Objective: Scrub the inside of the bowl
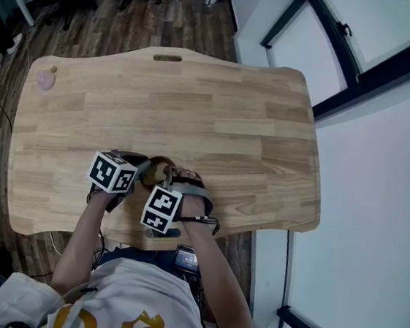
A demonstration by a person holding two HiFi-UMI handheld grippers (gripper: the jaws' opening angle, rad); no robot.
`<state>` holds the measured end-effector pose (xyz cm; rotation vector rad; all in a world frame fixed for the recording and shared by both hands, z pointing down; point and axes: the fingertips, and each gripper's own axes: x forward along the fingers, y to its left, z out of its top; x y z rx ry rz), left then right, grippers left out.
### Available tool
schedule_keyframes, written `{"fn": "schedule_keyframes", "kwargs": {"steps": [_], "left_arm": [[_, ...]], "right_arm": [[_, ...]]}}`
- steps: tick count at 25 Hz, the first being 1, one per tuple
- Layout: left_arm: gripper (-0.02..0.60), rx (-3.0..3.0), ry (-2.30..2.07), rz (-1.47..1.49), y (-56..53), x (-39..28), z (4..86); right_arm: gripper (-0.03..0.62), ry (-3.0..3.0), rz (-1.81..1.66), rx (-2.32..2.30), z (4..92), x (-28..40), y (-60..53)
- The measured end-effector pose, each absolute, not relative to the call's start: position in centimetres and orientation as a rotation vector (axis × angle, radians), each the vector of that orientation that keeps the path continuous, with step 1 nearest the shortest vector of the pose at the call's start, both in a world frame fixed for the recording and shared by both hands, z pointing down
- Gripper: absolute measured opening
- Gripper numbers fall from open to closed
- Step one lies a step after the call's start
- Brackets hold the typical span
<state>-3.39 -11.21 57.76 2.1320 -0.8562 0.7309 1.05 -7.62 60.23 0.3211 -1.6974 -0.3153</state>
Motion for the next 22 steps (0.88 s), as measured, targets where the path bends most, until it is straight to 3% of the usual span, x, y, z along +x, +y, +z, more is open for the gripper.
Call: {"fn": "schedule_keyframes", "kwargs": {"steps": [6, 14, 20, 22], "left_arm": [[0.028, 2.119, -0.885, 0.725, -11.7, -4.1, 57.5], [0.029, 2.136, -0.877, 0.746, -11.4, -4.3, 57.0], [0.029, 2.111, -0.884, 0.681, -11.5, -4.0, 56.6], [0.029, 2.113, -0.891, 0.676, -11.7, -4.3, 56.4]], "right_arm": [[0.132, -1.584, -0.656, 0.343, 59.1, 0.5, -8.4], [0.131, -1.851, -0.032, 0.339, 59.8, -0.1, -6.6], [0.132, -1.548, -0.785, 0.275, 58.1, 0.3, -8.8], [0.132, -1.529, -0.881, 0.286, 57.8, 0.0, -8.9]]}}
